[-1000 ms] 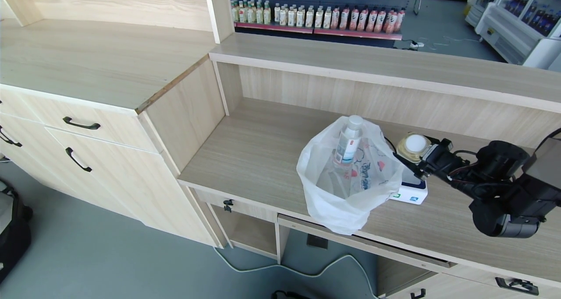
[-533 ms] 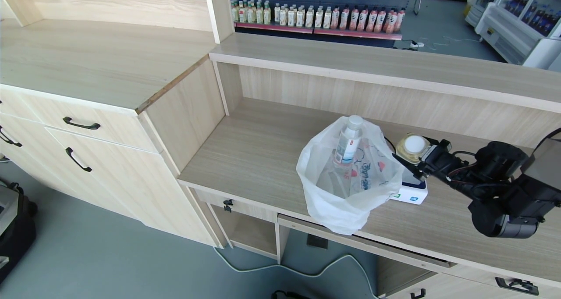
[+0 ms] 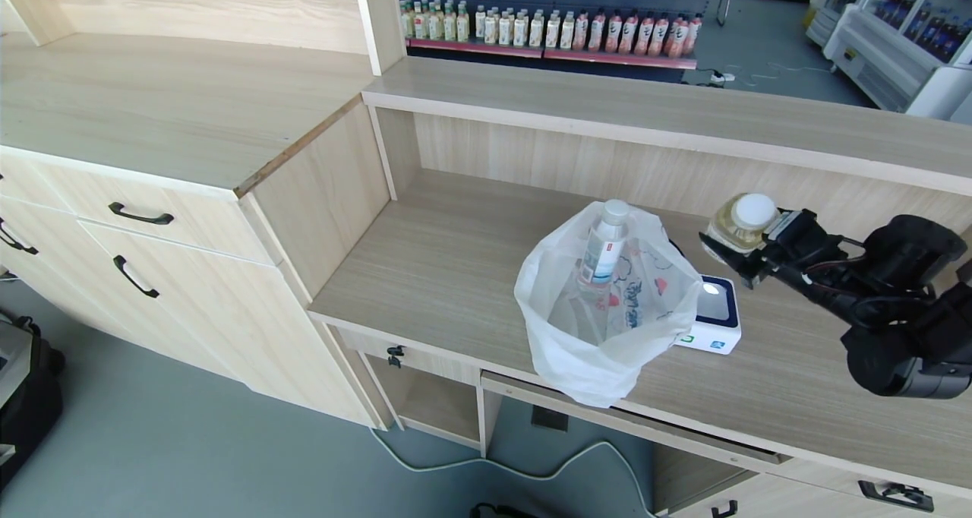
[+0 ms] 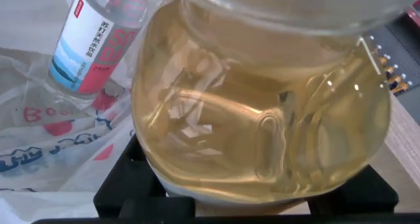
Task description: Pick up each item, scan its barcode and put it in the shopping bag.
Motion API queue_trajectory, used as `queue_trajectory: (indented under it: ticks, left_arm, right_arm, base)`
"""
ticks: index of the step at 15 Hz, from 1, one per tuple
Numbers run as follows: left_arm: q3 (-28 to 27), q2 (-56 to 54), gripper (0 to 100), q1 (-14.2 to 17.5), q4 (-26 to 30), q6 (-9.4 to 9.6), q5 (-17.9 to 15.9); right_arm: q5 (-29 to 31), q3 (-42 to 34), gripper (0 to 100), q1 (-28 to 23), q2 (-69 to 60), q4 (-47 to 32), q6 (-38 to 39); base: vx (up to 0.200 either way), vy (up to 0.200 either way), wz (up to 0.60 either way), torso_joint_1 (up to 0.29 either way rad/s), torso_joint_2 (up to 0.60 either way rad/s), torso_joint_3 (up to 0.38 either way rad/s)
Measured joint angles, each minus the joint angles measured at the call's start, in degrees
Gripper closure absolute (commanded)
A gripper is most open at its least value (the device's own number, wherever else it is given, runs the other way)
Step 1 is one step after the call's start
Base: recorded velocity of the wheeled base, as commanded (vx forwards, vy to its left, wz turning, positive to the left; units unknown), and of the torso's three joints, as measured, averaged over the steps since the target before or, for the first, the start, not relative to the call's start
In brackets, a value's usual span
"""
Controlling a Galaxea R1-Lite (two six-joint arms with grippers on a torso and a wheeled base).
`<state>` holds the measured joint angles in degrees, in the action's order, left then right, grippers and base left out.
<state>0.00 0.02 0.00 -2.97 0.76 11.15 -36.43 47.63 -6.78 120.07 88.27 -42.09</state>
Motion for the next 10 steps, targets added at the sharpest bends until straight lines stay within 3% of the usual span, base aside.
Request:
queue_trajectory:
  ticks: [3,7,10]
  left_arm:
    - [0.0,0.0,0,0.0,0.0,0.02,0.0]
    - [0.0,0.0,0,0.0,0.0,0.00,0.0]
    - [0.0,0.0,0,0.0,0.0,0.00,0.0]
  right_arm:
    - [6.1,-4.7,100,-2.4,-13.7,-10.2,14.2]
    - [30.4,-10.7,100,-5.0,-32.6,-37.6,45.3]
    - [31.8,-16.0,100,-5.3,-38.8,-36.0,47.8]
  base:
    - [0.000,0.000,0.00,0.000,0.00,0.000]
    - [0.000,0.000,0.00,0.000,0.00,0.000]
    - [0.000,0.000,0.00,0.000,0.00,0.000]
